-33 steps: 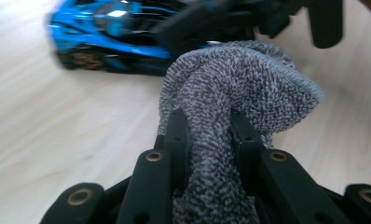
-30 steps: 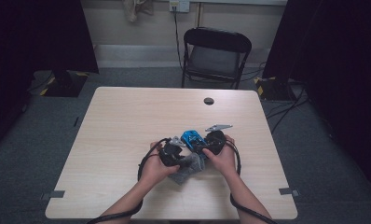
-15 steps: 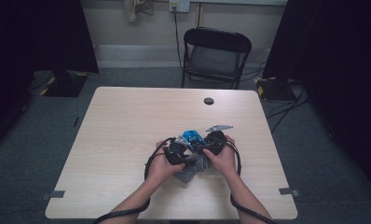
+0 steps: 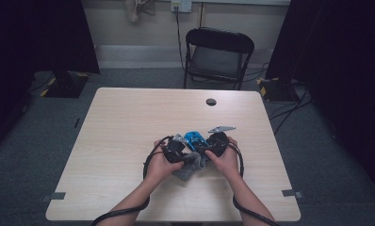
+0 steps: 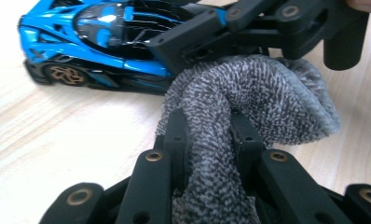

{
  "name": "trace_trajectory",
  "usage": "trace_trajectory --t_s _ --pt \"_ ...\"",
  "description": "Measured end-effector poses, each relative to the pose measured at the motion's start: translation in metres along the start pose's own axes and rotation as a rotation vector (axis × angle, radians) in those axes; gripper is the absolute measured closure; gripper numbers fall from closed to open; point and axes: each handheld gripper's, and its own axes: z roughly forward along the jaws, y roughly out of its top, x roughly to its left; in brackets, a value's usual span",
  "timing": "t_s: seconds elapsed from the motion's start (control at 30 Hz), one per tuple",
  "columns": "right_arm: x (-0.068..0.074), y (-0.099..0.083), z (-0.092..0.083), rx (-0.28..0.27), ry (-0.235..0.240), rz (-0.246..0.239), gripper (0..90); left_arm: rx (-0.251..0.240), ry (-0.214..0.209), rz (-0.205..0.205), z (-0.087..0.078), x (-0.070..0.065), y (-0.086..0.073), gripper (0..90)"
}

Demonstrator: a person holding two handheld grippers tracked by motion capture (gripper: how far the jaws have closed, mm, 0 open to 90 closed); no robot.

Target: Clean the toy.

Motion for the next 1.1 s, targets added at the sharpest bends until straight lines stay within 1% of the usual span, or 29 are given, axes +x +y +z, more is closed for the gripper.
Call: trace_trajectory --t_s 0.13,0.2,0.23,0.27,0.33,0.53,0.63,0.67,0.73,0.77,0.87,0.93,1.1 --pt "0.0 0.0 0.0 0.002 0.001 0.0 33.2 0.001 0.01 -0.001 0.0 0.004 0.002 73.0" --pt "0.0 0.0 0.0 -0.001 0.001 0.001 33.1 -0.016 0.028 -0.012 -0.001 0.007 0.002 73.0" --pt "0.0 -0.001 0.0 -0.004 -0.001 0.002 33.1 -0.02 0.029 -0.018 -0.002 0.009 0.002 73.1" --pt "0.0 -0.001 0.0 -0.006 -0.001 0.003 33.1 -0.026 0.018 -0.036 -0.001 0.011 0.001 73.1" --pt "0.0 -0.001 0.0 -0.008 0.002 0.007 33.0 -0.029 0.017 -0.038 -0.001 0.013 0.0 73.1" --pt "-0.002 -0.003 0.001 -0.01 0.014 0.025 33.0 -0.017 0.056 -0.035 -0.003 0.019 0.004 73.1" --pt "-0.002 -0.003 0.001 -0.014 0.016 0.026 33.0 -0.016 0.085 -0.043 -0.006 0.025 0.006 73.1" --pt "-0.002 -0.003 0.001 -0.012 0.017 0.025 33.1 -0.017 0.085 -0.053 -0.006 0.027 0.006 73.1" --pt "-0.002 -0.003 0.001 -0.011 0.017 0.023 33.1 -0.023 0.105 -0.061 -0.007 0.032 0.007 73.1" --pt "-0.002 -0.003 0.001 -0.011 0.017 0.023 33.1 -0.024 0.103 -0.07 -0.007 0.033 0.008 73.1" --pt "-0.002 -0.002 0.001 -0.01 0.016 0.023 33.1 -0.018 0.112 -0.077 -0.006 0.037 0.011 73.1" --pt "-0.002 -0.002 0.001 -0.01 0.016 0.022 33.1 -0.012 0.118 -0.073 -0.006 0.038 0.014 73.1" --pt "-0.002 -0.002 0.001 -0.009 0.014 0.019 33.0 -0.008 0.128 -0.082 -0.008 0.041 0.017 73.0"
